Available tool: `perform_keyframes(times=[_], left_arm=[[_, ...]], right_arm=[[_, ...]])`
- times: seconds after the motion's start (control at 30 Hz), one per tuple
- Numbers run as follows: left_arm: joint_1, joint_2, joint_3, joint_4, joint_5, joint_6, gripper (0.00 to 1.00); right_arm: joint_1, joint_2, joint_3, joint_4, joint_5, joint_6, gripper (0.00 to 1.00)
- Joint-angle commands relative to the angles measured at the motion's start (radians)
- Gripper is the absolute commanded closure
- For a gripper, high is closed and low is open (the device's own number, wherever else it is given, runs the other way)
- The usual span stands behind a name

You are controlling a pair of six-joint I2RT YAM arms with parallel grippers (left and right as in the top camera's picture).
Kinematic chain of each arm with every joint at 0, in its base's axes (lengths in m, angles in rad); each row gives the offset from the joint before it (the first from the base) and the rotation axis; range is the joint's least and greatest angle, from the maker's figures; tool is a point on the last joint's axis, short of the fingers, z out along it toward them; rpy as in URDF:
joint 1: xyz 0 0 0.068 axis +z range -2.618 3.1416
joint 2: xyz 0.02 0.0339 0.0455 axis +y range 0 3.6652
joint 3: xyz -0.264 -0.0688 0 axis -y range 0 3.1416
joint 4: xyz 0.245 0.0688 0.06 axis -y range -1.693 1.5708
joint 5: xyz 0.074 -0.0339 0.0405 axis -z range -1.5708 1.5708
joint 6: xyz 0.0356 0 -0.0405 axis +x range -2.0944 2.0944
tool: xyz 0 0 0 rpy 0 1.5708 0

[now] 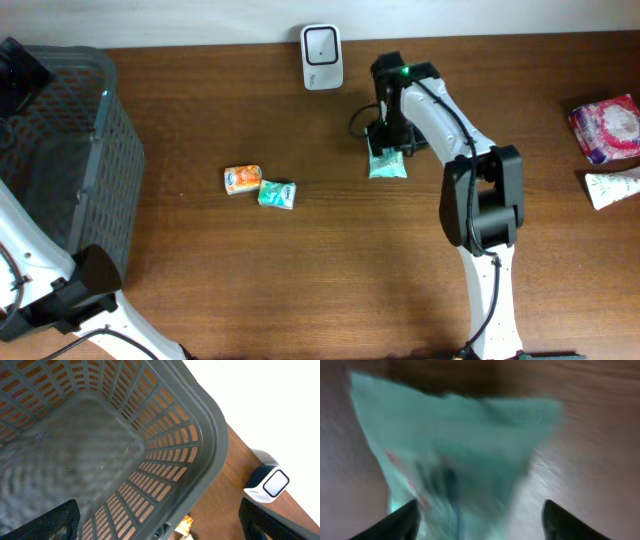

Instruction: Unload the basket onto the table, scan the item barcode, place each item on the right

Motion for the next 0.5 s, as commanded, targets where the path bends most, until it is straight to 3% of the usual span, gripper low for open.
perform_keyframes(times=[0.0,0.03,0.2,0.27,0.37,0.47], left_arm=[[0.001,-0.011,0.01,-0.001,0.003,-0.002,0.01],[0.001,-0.011,0.01,-0.001,0.003,-0.002,0.01],[0.001,-0.011,0.01,-0.001,0.003,-0.002,0.01],[0.001,-0.011,0.01,-0.001,0.003,-0.002,0.01],[0.001,-0.011,0.01,-0.001,0.003,-0.002,0.01],[0.001,-0.011,0.01,-0.001,0.003,-0.002,0.01]], right_arm=[[0.006,-0.008,-0.055,0.037,-0.05,-0.008,0.68],[0.006,-0.008,-0.054,0.045,-0.062,-0.008,0.96],[0.006,-0.01,0.158,0.068,-0.191,-0.007,0.96],[0.006,-0.01,0.301,0.227,-0.259,0.015,0.96],[0.012,-0.007,0.316,0.531,-0.362,0.241,0.96],[0.053,0.014,0.316,0.764,-0.355,0.26,0.96]])
